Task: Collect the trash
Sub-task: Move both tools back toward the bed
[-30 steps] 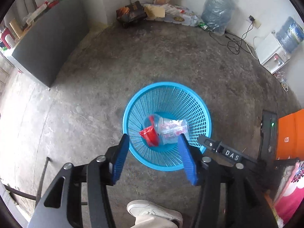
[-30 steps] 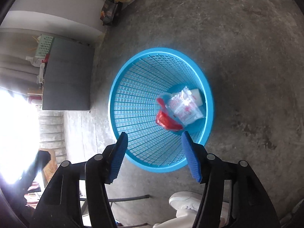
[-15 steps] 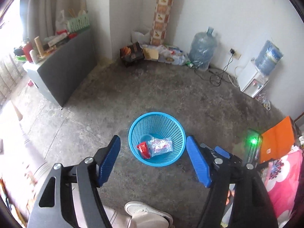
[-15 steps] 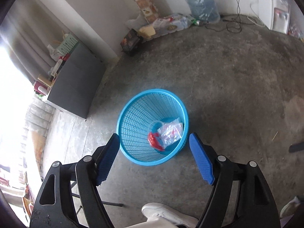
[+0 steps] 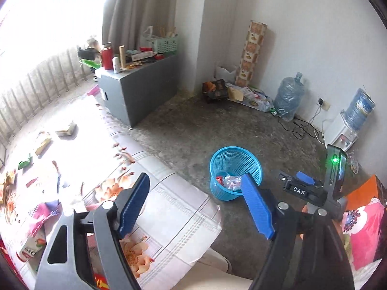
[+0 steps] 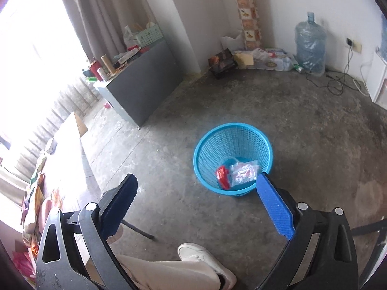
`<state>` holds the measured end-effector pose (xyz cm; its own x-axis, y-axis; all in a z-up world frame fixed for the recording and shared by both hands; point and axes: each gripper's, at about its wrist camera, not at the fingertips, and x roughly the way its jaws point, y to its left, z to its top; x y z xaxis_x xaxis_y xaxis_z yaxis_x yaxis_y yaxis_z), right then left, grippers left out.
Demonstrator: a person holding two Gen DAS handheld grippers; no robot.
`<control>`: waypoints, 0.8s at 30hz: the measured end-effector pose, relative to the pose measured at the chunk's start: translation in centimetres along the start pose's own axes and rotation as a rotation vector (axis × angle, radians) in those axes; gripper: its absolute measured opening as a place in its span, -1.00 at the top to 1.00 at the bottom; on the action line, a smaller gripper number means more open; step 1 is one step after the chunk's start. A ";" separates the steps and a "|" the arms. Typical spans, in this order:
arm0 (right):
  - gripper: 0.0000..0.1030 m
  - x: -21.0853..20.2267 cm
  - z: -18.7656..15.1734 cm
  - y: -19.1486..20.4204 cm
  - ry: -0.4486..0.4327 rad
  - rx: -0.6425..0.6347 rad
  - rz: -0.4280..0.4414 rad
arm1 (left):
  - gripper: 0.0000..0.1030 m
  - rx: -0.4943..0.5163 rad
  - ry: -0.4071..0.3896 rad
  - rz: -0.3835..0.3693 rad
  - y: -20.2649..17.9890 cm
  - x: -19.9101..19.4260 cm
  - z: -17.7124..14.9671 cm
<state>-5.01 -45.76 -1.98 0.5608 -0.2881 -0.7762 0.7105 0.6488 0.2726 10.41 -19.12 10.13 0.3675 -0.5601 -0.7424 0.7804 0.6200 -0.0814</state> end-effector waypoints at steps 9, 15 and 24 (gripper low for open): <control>-0.84 -2.4 -1.4 5.9 -0.039 -0.192 -0.069 | -0.50 -0.124 -0.070 0.085 5.1 -4.3 -4.4; -0.84 -4.0 -2.8 9.6 -0.094 -0.353 -0.137 | -0.50 -0.151 -0.096 0.123 7.0 -5.9 -6.1; -0.84 -5.4 -3.7 11.9 -0.157 -0.448 -0.084 | -0.53 -0.174 -0.131 0.163 8.8 -7.7 -7.5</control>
<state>-1.12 -33.91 3.35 0.5911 -0.4333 -0.6804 0.5228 0.8481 -0.0859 10.71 -5.23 10.13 0.5522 -0.5048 -0.6635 0.6114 0.7863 -0.0894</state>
